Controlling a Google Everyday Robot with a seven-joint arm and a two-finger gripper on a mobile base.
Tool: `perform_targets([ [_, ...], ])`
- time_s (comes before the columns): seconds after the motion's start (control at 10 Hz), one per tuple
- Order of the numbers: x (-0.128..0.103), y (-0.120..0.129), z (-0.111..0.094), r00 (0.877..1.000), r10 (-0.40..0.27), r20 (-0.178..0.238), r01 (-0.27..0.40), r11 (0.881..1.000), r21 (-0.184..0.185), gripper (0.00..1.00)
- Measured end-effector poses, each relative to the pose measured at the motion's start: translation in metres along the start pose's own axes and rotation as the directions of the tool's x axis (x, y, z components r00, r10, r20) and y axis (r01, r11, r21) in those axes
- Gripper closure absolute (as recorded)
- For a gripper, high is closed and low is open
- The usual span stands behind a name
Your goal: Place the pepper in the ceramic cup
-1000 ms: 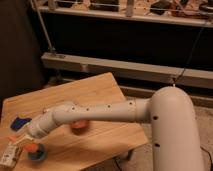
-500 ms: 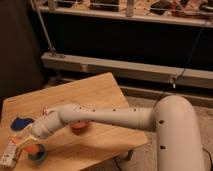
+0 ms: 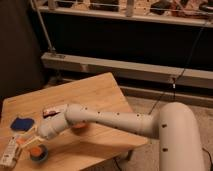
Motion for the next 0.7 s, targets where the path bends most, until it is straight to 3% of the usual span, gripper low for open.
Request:
perform_targets([
  [0.2,-0.004,0.009,0.002,0.998,-0.062,0.033,0.064,0.996,-0.060,0.60],
  [0.5,-0.008,0.019,-0.002,0.983,-0.150,0.105,0.163,0.978,-0.130,0.29],
  [0.7,-0.003,0.020,-0.007,0.973,-0.196,0.120,0.214,0.963,-0.161,0.20],
])
